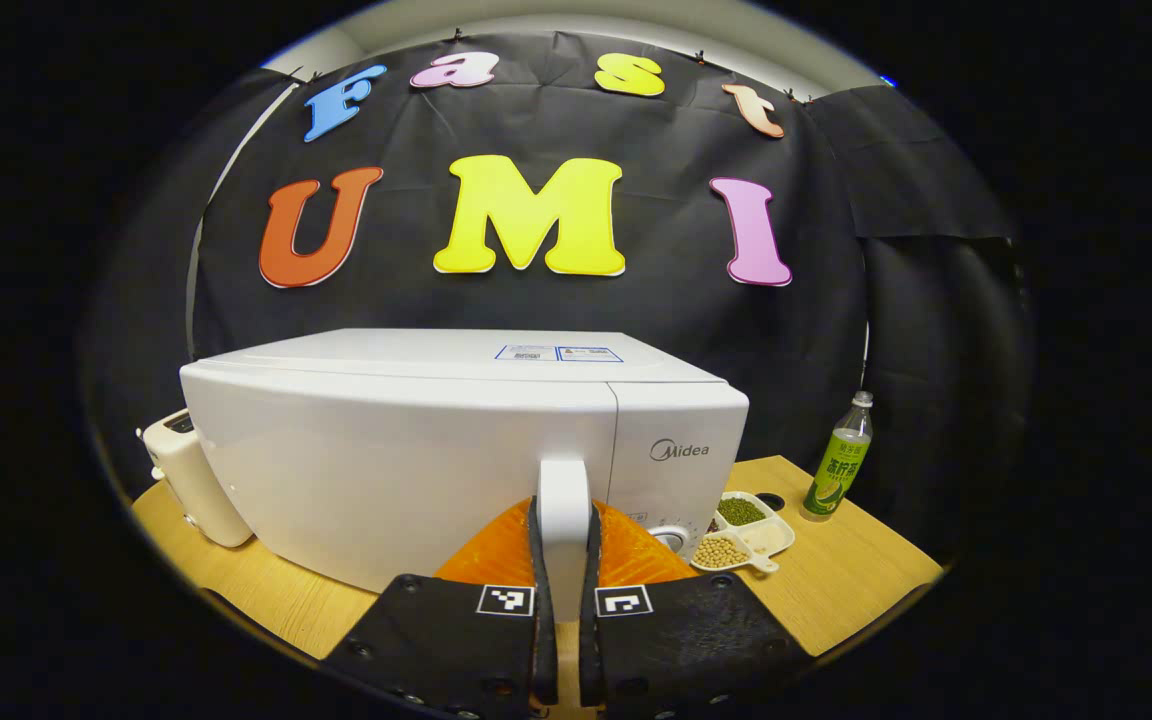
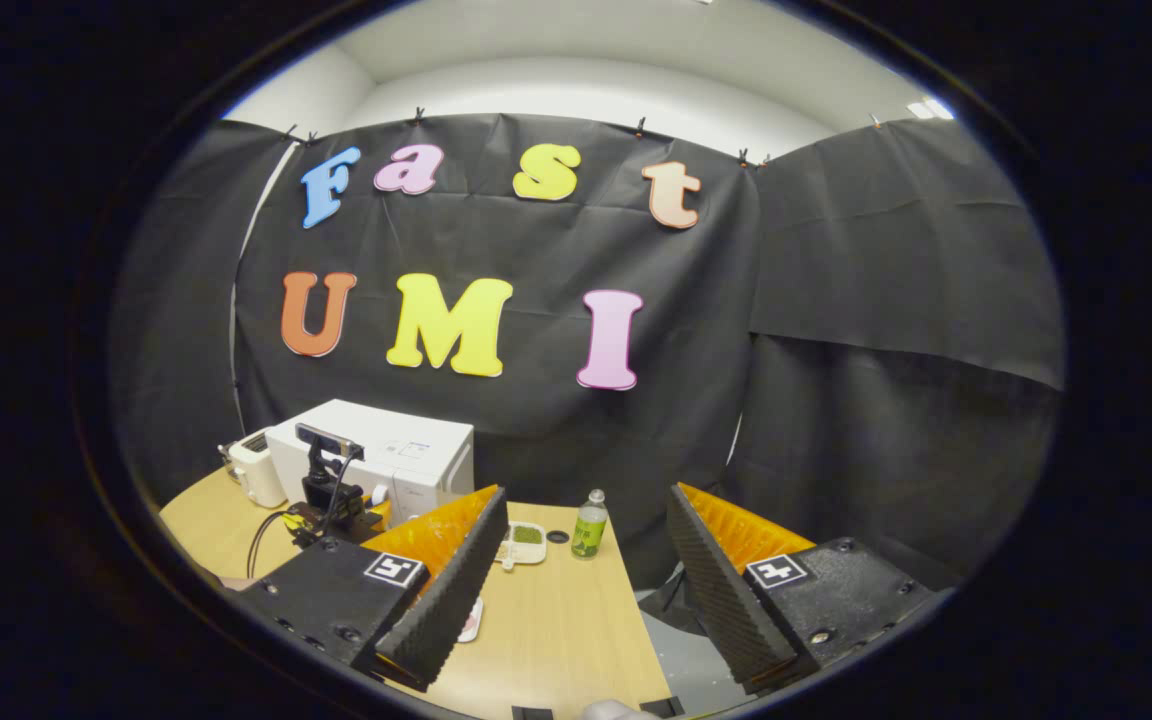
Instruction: Open the microwave oven with the left hand, put the food in, and close the microwave oven.
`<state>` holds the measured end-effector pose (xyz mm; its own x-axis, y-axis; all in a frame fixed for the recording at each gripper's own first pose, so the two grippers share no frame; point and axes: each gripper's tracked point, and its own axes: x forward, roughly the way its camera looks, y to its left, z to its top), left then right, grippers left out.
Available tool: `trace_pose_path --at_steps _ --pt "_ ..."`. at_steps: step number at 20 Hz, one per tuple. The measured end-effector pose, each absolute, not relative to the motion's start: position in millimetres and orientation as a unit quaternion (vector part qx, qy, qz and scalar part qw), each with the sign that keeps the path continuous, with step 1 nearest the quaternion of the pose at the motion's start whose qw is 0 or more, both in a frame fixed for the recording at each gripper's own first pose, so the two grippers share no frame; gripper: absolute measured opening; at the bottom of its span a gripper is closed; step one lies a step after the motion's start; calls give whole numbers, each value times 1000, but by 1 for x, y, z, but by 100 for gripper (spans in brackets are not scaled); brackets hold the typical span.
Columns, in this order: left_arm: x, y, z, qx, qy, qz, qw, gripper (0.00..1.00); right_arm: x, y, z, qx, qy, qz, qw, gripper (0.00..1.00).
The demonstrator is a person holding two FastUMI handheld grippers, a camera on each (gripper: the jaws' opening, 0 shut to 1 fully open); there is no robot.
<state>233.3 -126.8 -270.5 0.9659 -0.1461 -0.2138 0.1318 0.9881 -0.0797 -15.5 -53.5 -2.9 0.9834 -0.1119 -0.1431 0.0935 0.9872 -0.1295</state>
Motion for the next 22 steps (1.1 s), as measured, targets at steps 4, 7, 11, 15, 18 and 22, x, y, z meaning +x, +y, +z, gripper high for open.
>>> trace_pose_path --at_steps 4,7,11,15,18,22 --pt "212 -124 -271 -50 116 -84 988 0 -16 -47 -1 -52 69 -42 995 97" --pt "181 -118 -271 -27 111 -109 987 0 -16 -35 0 -66 64 -28 995 96" --pt "133 -95 -269 -6 111 -131 985 0 -18 -7 -3 -70 58 2 996 100" --pt "84 -60 -271 7 125 -126 984 0 -22 25 -9 -55 59 34 996 100" --pt "51 -27 -273 23 134 -108 985 0 -26 50 -14 -41 63 59 995 100" --pt "20 16 -275 31 143 -71 987 3 -30 79 -19 -39 63 87 993 96"
